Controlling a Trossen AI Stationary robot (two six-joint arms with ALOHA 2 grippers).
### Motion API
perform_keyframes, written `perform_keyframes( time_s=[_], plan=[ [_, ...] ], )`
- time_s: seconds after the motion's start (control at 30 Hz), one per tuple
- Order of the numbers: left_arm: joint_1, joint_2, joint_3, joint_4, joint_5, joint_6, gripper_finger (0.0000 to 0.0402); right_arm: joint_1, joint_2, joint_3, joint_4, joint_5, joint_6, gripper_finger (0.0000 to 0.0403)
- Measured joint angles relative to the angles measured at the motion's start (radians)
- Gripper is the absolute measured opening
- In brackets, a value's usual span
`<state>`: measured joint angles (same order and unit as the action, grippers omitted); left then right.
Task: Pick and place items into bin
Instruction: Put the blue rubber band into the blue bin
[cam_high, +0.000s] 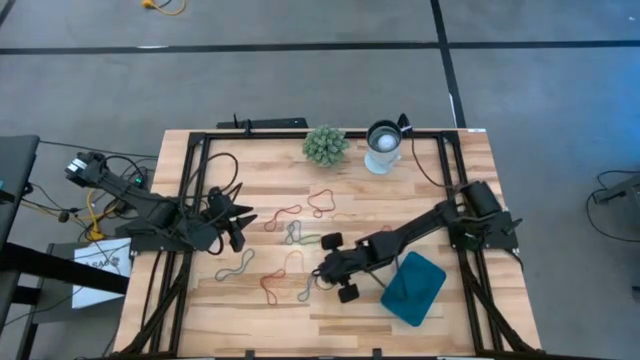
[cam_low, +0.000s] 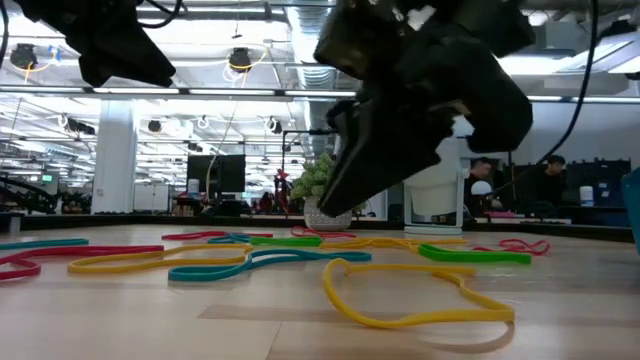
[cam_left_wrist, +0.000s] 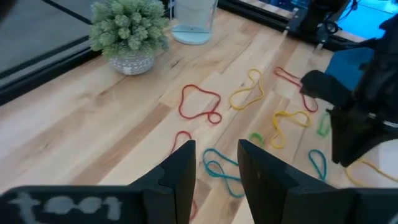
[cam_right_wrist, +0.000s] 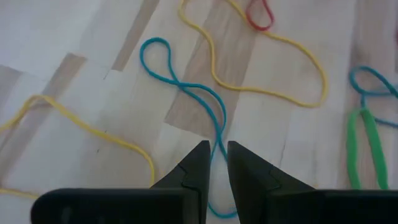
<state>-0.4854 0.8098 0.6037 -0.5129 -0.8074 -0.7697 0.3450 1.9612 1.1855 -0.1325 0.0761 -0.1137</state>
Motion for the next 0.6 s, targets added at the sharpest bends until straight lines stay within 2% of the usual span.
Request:
perform_keyframes(
  time_s=[0.17, 0.6],
  plan=[
    [0.0, 0.009, -0.002, 0.012, 0.001, 0.0, 0.0109, -0.001, 0.059, 0.075, -0.046, 0.0, -0.003, 0.0052],
    [0.0, 0.009, -0.002, 0.014, 0.017, 0.0, 0.0109, -0.045, 0.149, 0.128, -0.068, -0.008, 0.015, 0.0052]
  ],
)
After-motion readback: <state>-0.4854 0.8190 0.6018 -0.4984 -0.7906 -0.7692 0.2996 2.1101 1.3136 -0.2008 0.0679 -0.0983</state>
